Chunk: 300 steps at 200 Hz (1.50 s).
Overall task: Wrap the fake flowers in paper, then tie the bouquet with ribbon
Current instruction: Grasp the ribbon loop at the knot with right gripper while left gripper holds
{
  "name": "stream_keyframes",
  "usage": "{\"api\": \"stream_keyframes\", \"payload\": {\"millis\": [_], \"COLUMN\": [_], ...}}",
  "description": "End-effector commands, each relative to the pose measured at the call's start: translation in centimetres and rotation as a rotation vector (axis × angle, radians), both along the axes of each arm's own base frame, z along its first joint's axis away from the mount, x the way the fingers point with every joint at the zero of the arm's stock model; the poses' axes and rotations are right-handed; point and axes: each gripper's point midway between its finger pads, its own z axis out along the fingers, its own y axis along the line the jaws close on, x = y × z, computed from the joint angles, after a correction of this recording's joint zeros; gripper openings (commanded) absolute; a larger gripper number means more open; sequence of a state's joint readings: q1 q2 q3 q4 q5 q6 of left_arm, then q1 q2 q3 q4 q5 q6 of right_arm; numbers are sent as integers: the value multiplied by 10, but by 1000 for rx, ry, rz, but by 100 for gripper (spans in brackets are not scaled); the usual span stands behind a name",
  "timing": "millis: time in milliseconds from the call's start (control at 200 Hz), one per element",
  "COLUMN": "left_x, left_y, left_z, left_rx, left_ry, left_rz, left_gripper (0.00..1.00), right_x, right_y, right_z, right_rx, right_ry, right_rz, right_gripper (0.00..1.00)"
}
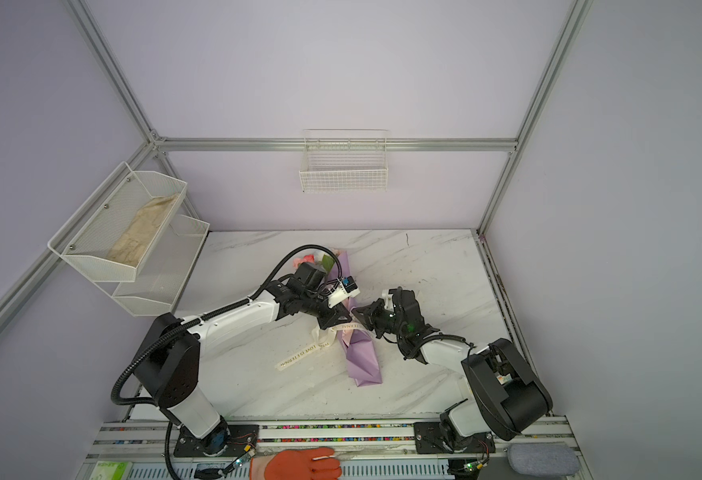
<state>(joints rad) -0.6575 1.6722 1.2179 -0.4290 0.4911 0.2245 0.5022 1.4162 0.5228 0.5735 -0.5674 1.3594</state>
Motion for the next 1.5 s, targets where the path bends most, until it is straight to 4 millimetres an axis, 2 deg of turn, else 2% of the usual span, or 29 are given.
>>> {"api": "stream_keyframes", "payload": {"millis": [0, 215, 295, 320, 410, 670, 860, 1240, 1495], "left_x": [-1, 22, 33, 36, 41, 25, 14, 7, 9], "left_y": [7, 5, 2, 2, -2, -6, -10, -18, -18], "left_z": [21, 27, 20, 17, 10, -9, -16, -24, -39], "left_rx": [-77, -89, -48, -33, -1, 47, 66, 84, 160], "left_ry": [-11, -44, -51, -51, -49, -24, -16, 1, -10], "left_rz": [35, 56, 52, 47, 15, -139, -237, -319, -330], "left_gripper": [36, 35, 33, 32, 29, 29, 30, 31, 32], "right_x": [-9, -16, -18, -18, -20, -22, -21, -21, -21], "right_y": [-4, -2, -3, -3, -3, -3, -1, 0, 0], "right_z": [-6, -12, -14, -5, -3, 3, 8, 7, 8], "right_rx": [-47, -88, -97, -85, -86, -83, -75, -71, -61], "right_ry": [1, 8, 13, -11, -14, -38, -49, -45, -48], "right_rz": [23, 75, 78, 79, 84, 97, 109, 107, 103], "right_gripper": [0, 0, 0, 0, 0, 0, 0, 0, 0]}}
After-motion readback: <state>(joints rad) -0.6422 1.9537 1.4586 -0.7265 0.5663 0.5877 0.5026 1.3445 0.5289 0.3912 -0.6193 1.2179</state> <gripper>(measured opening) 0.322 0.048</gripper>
